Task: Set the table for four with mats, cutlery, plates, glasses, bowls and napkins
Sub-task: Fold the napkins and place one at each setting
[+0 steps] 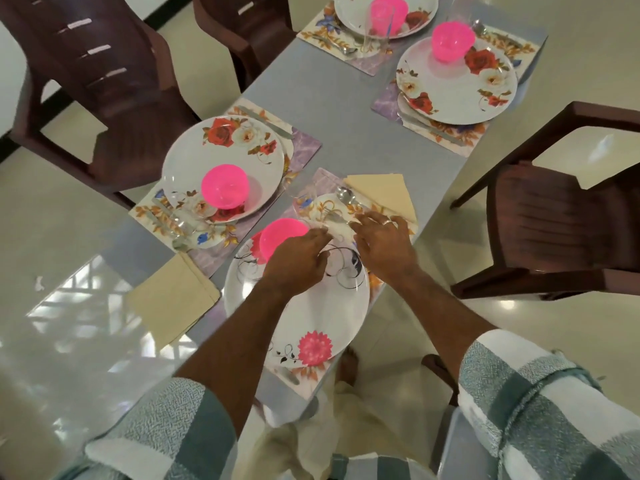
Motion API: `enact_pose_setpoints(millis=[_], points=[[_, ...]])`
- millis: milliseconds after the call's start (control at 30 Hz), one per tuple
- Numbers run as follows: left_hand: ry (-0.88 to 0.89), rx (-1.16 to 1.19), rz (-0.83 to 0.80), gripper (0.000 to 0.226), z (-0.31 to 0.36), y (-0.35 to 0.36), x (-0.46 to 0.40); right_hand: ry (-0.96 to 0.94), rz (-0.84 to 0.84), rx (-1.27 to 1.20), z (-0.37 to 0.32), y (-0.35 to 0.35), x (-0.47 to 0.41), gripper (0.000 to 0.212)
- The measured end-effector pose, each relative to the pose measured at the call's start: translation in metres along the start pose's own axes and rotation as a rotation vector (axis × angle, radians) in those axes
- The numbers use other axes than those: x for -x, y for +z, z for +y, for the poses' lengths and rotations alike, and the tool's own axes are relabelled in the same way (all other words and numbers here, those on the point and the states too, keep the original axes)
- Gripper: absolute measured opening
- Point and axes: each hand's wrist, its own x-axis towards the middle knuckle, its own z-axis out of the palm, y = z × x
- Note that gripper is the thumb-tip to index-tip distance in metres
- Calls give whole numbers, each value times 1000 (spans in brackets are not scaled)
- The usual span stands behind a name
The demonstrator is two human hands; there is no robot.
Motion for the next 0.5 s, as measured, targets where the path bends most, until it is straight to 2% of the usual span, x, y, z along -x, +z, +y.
enact_pose_setpoints(millis=[200,333,500], points=[[-60,-22,67,42,-38,-14,72,-159,136,-103,-83,20,26,35],[-76,-41,123,37,-79,-22,118,-244,128,-129,-148,37,30,36],[-246,27,213,32,-147,-36,174,-221,58,-131,-234,60,25,26]])
